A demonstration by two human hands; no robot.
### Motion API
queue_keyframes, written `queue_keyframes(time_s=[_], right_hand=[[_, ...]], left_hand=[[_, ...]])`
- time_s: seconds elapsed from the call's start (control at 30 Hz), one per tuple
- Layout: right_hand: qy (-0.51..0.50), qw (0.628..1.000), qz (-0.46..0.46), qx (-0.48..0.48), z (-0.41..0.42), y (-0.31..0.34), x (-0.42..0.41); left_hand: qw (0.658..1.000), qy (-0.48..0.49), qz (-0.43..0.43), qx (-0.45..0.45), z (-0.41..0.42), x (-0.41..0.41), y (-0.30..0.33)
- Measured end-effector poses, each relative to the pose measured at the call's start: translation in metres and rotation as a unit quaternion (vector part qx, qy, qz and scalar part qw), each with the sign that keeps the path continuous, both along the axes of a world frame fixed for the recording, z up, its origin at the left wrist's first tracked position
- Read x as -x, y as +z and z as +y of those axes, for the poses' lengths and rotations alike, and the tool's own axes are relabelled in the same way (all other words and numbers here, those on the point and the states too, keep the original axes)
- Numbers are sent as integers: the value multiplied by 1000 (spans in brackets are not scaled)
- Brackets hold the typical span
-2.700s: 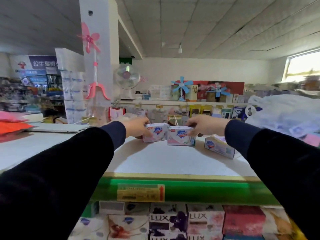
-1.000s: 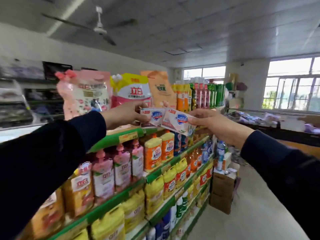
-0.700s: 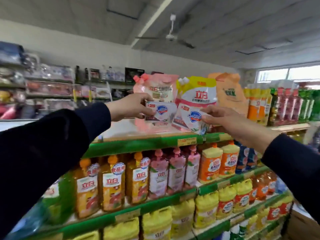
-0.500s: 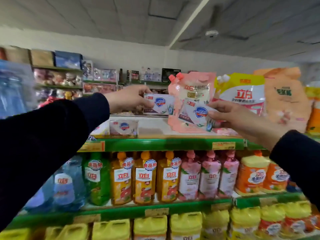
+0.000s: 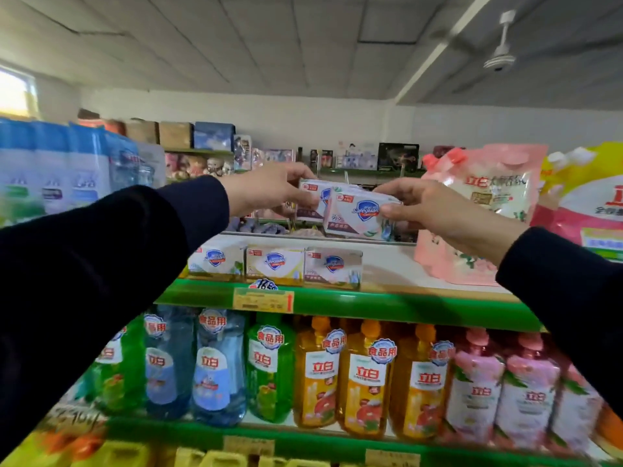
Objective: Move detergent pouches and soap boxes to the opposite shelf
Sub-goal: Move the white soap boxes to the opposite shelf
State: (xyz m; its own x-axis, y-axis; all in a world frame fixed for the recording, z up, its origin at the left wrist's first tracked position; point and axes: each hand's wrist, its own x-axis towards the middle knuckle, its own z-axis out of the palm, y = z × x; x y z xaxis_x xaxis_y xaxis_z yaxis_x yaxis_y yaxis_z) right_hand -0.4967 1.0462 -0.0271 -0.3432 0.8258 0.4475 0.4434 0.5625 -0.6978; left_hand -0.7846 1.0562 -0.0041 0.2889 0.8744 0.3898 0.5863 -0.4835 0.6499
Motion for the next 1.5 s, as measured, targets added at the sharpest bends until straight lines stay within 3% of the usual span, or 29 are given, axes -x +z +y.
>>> queue_keyframes(time_s=[0.43,0.77,0.97,1.5], right_hand=[[-131,989,-4,70,66,-2,57],[-127,969,-60,202,94,-49,47],[-84,961,1,262,92,-56,37],[-57,954,77,286,92,-64,38]], left_hand=[[983,-128,53,123,118,11,-9],[938,-155,154,269,147,8,-44],[916,-185,123,334,141,8,-38],[931,-169,167,276,126,-1,-39]])
